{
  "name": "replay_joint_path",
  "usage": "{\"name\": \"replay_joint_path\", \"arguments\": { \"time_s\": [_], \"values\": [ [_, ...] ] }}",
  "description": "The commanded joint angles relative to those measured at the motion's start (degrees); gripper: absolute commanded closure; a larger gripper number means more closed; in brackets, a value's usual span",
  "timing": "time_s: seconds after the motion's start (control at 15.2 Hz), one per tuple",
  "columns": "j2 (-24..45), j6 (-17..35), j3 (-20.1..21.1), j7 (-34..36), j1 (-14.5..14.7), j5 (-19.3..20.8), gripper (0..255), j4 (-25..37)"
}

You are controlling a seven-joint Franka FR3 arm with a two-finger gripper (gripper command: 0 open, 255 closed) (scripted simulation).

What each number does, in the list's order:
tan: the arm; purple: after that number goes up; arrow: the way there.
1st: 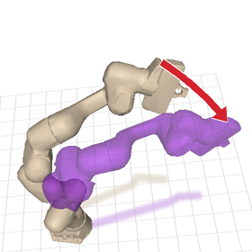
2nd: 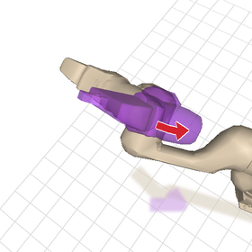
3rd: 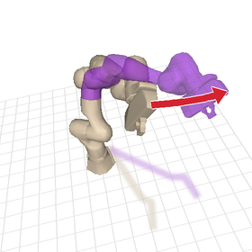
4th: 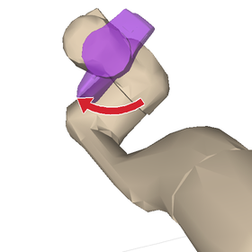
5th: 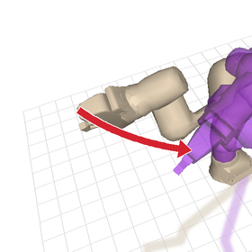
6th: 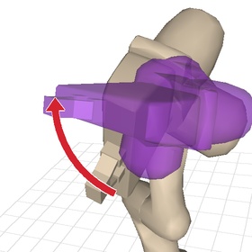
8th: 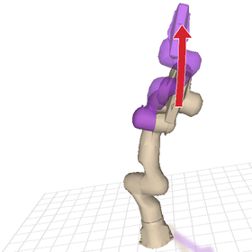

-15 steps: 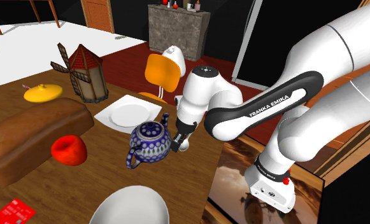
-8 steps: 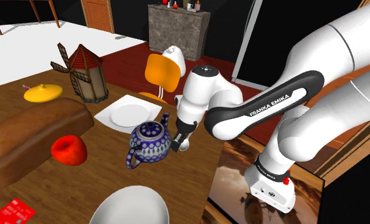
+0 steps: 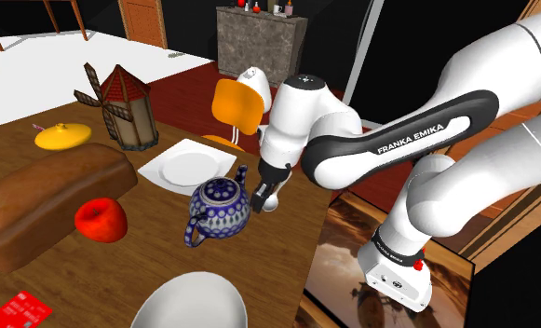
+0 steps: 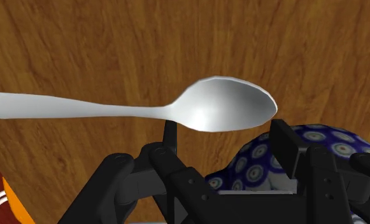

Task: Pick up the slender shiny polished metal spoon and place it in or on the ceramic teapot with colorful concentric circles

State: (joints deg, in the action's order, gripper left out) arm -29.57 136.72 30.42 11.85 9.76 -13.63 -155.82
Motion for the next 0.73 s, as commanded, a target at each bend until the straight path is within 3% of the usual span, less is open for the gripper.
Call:
{"name": "replay_joint_path", "arguments": {
  "time_s": [0.0,0.66],
  "values": [
    [-1.38,-2.15,-0.71,-0.38,0.24,-0.06,255,0.75],
    [-5.69,-11.43,-3.21,-1.17,0.53,0.55,255,5.77]
  ]
}}
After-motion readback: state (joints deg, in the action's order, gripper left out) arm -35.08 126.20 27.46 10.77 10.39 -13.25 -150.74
